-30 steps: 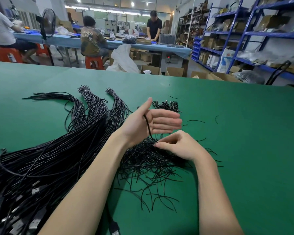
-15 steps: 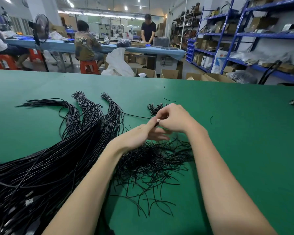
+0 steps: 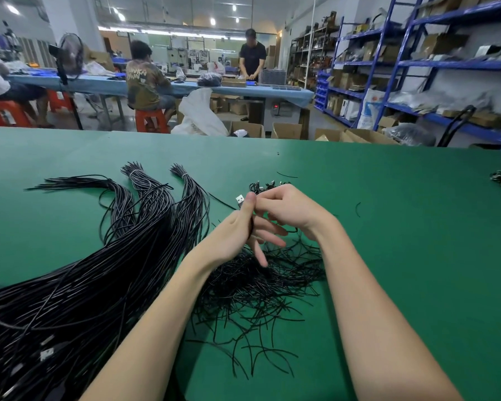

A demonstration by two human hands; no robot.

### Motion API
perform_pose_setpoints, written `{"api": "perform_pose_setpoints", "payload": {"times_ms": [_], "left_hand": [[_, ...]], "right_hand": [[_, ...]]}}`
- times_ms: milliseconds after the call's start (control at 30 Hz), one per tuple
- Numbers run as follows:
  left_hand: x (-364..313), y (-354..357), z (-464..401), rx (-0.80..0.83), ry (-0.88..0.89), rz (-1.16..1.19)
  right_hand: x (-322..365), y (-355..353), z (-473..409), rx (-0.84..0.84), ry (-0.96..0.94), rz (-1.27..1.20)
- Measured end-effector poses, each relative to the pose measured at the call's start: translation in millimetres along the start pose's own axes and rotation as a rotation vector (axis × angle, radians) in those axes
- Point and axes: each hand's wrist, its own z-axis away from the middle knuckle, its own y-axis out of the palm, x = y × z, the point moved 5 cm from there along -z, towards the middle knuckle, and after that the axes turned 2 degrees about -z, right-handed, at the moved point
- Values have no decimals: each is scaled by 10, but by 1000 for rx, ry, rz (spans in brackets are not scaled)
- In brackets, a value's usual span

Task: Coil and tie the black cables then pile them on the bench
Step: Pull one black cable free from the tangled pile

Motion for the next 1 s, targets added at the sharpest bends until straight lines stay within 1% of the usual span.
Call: {"api": "perform_pose_setpoints", "payload": {"times_ms": [100, 200, 267, 333, 400, 467, 533, 667, 700, 767, 867, 967, 1000], "left_hand": [[-8, -58, 16, -33, 11, -13], [-9, -37, 30, -33, -18, 40], [-12, -17, 22, -34, -38, 71], [2, 0, 11, 17, -73, 79], [15, -5, 14, 83, -75, 14], [13, -26, 35, 118, -19, -156], [24, -27, 49, 133, 15, -282], [90, -17, 10, 87, -38, -331], [96, -17, -2, 72, -47, -335], [101, -19, -12, 58, -38, -341], [123, -7, -15, 63, -12, -284], [150, -12, -30, 20, -28, -247], [151, -13, -37, -2, -33, -190]], "right_hand": [[-11, 46, 4, 41, 12, -123], [-41, 72, 0, 35, 43, -133], [-54, 66, -1, -7, 69, -134], [-72, 42, 2, -70, 104, -111], [-94, 30, 0, -132, 168, -113], [-123, 45, -18, -166, 240, -183], [-110, 81, -22, -134, 265, -190], [-8, 91, -3, -26, 192, -45], [-1, 85, -7, -20, 184, -33], [-34, 86, -24, -43, 227, -80], [-100, 127, -40, -77, 302, -180], [-76, 139, -58, -32, 266, -319], [-58, 131, -60, -12, 248, -351]]}}
